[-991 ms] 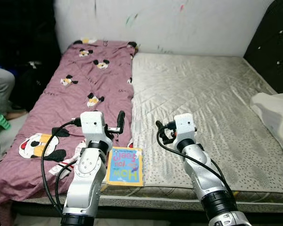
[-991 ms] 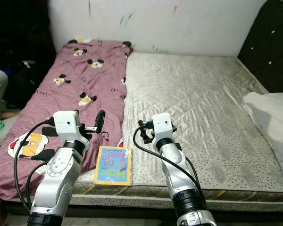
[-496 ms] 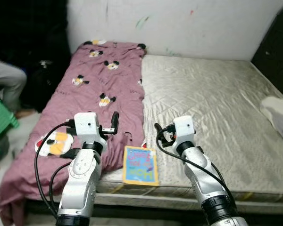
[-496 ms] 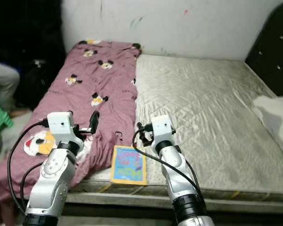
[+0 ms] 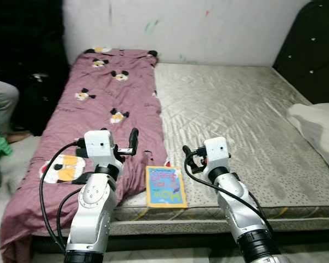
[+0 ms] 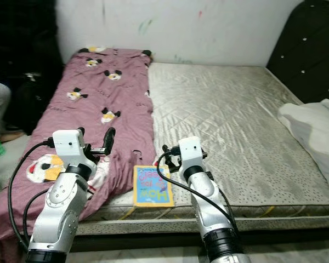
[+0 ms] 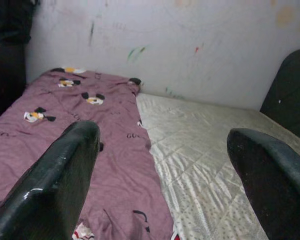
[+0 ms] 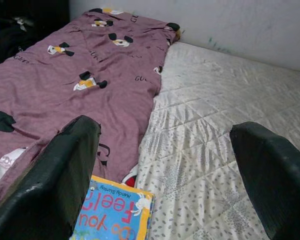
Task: Clean up the room
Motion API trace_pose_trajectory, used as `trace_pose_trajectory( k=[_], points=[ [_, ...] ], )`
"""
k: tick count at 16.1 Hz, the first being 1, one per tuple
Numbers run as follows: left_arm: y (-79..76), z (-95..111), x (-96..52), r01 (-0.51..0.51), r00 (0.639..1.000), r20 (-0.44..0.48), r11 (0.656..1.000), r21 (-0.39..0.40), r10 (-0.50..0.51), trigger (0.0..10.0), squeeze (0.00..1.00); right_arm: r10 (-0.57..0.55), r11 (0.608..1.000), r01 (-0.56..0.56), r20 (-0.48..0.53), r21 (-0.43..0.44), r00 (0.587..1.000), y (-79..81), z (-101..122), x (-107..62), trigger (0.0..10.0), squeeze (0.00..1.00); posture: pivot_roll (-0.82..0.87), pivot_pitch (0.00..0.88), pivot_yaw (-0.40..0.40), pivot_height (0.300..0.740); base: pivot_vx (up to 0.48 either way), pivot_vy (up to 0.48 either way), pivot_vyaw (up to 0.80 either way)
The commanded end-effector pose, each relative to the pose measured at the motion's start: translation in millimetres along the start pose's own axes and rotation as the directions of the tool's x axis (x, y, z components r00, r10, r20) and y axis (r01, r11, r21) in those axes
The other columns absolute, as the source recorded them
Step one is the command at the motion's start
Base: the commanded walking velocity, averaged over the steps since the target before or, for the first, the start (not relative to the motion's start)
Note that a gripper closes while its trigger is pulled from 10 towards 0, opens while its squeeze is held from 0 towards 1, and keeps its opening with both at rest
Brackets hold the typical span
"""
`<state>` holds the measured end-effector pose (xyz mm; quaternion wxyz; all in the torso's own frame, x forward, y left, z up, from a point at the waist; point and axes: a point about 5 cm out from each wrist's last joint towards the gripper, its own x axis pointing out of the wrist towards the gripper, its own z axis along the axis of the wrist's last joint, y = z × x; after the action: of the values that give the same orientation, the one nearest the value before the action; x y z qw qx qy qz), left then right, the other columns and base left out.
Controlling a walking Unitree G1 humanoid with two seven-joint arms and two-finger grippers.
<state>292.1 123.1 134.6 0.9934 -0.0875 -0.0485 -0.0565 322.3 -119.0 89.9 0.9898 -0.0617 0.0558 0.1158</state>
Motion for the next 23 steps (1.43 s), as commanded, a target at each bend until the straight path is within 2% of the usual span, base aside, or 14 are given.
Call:
trace_pose_trajectory(
  k=[1,3,13,18,20,21,23],
  points=[
    [-4.3,1.9,0.1,0.026,1.0,0.009,1.0,-0.003,-0.026,10.0,0.0,-0.01,1.0,0.01,0.001,-0.003,1.0,-2.9,2.7,1.3,10.0,0.0,-0.01,0.012,-0.027,0.74,0.244,0.0,-0.47],
    [-4.7,2.2,0.3,0.03,1.0,0.01,1.0,-0.007,-0.03,10.0,0.0,-0.013,1.0,0.013,0.003,-0.001,1.0,-2.8,3.1,1.4,10.0,0.0,-0.01,0.013,-0.026,0.74,0.257,0.0,-0.49],
    [-5.4,2.8,1.1,0.037,0.999,0.009,0.999,-0.005,-0.037,10.0,0.0,-0.032,0.999,0.031,0.012,0.011,0.999,-2.1,4.7,2.4,10.0,0.0,0.0,0.02,-0.019,0.74,0.271,0.0,0.0],
    [-5.3,3.1,0.0,0.032,0.999,0.007,0.999,-0.004,-0.031,10.0,0.0,-0.051,0.999,0.05,0.028,0.011,0.998,-8.2,8.9,1.5,10.0,0.0,0.0,0.01,-0.019,0.74,0.22,0.0,0.0],
    [-2.3,1.0,-1.4,-0.006,1.0,-0.008,1.0,0.025,0.006,10.0,0.0,-0.062,0.998,0.062,0.037,-0.002,0.997,-15.2,10.5,-1.5,10.0,0.0,0.01,0.007,-0.021,0.74,0.0,0.0,0.0],
    [9.9,-1.6,-7.5,-0.045,0.998,-0.034,0.998,0.038,0.046,10.0,0.0,-0.089,0.996,0.089,0.029,-0.009,0.996,-26.2,8.4,-6.7,10.0,0.0,0.0,0.006,-0.023,0.74,0.0,0.0,0.0],
    [25.7,-2.7,-17.3,-0.086,0.994,-0.061,0.996,0.022,0.087,10.0,0.0,-0.119,0.993,0.119,0.004,-0.003,0.993,-35.9,3.1,-15.6,10.0,0.0,0.0,0.003,-0.022,0.74,0.0,0.0,-0.26]
  ],
)
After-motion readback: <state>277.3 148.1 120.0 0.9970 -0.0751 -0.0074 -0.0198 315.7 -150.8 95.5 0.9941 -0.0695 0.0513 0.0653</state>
